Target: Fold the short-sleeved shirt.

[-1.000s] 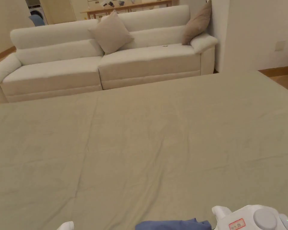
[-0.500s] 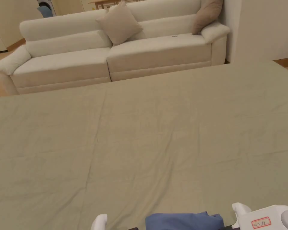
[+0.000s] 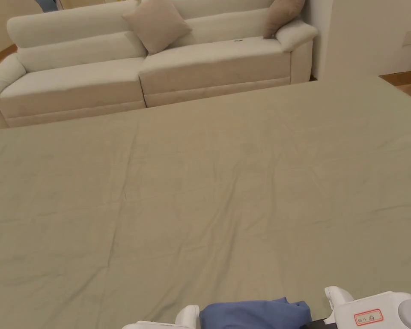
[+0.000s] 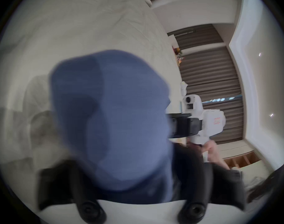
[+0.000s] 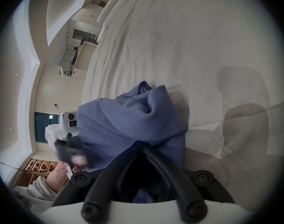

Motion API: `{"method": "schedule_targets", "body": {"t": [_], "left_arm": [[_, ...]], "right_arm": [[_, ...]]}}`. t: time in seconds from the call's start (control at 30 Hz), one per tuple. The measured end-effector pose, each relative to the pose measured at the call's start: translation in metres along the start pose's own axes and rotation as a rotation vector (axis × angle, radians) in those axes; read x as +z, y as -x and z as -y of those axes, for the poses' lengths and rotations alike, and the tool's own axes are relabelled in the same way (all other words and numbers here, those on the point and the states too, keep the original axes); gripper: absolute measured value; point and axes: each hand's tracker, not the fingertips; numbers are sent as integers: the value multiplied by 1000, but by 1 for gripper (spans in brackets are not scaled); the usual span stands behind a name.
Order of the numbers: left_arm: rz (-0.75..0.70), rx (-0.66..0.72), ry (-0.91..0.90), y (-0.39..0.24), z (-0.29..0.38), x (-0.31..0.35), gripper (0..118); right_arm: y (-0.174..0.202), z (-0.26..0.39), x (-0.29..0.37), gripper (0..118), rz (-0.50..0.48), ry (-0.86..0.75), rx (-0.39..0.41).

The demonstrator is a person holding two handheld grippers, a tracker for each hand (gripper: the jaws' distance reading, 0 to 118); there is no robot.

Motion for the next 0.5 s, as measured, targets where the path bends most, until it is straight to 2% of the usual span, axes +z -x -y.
{"method": "schedule_targets", "body": {"t": [0.03, 0.1, 0.23, 0.3, 0.4, 0.43, 0.5], "left_arm": [[-11, 39, 7, 12, -1, 3, 30], [123, 169, 14, 30, -3, 7, 30], [85, 70, 46, 26, -14, 6, 30], [106, 70, 61, 27, -17, 8, 30], [120, 47, 73, 34, -22, 25, 30], [119, 33, 80, 39, -25, 38, 30], [112, 10, 77, 53, -29, 70, 30]], "right_arm": [[-1, 0, 0, 0, -3, -2, -5], [-1, 0, 0, 0, -19, 1, -16], [6, 1, 1, 0, 8, -9, 10], [7, 2, 2, 0, -4, -11, 0], [14, 5, 14, 0, -164, -56, -91], [20, 9, 23, 0, -243, -93, -80], [41, 12, 40, 0, -264, -146, -28]]}}
